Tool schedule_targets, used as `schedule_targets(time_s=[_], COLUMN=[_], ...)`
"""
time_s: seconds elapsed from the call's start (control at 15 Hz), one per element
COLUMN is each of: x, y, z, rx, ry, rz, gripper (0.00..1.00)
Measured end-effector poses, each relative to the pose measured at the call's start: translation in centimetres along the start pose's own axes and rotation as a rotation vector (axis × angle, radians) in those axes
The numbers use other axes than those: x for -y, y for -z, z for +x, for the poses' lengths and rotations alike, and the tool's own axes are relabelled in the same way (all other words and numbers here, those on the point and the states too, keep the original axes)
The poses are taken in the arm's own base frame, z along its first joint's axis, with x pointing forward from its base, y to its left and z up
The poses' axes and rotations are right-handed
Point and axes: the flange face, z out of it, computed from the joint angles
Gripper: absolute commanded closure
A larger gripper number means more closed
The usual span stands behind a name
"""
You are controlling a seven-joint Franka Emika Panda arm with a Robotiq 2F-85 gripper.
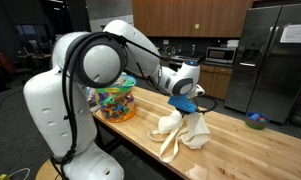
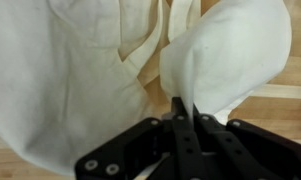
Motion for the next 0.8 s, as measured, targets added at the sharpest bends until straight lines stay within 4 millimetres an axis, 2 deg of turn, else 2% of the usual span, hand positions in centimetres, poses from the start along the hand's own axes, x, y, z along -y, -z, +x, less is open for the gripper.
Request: schedule_targets(time_s=[0.2, 0.27, 0.6, 0.8], x=[0.9, 2.4, 4.2, 4.5], y=[-0.2, -0.7, -1.2, -1.4], z=[2.9, 5.6, 5.3, 5.1], rx=[0.000, 0.007, 0.037, 0.052], ry=[0.018, 0.048, 0.027, 0.028], rz=[0.004, 0.010, 0.082, 0.092], gripper=[0.99, 0.99, 0.99, 0.99])
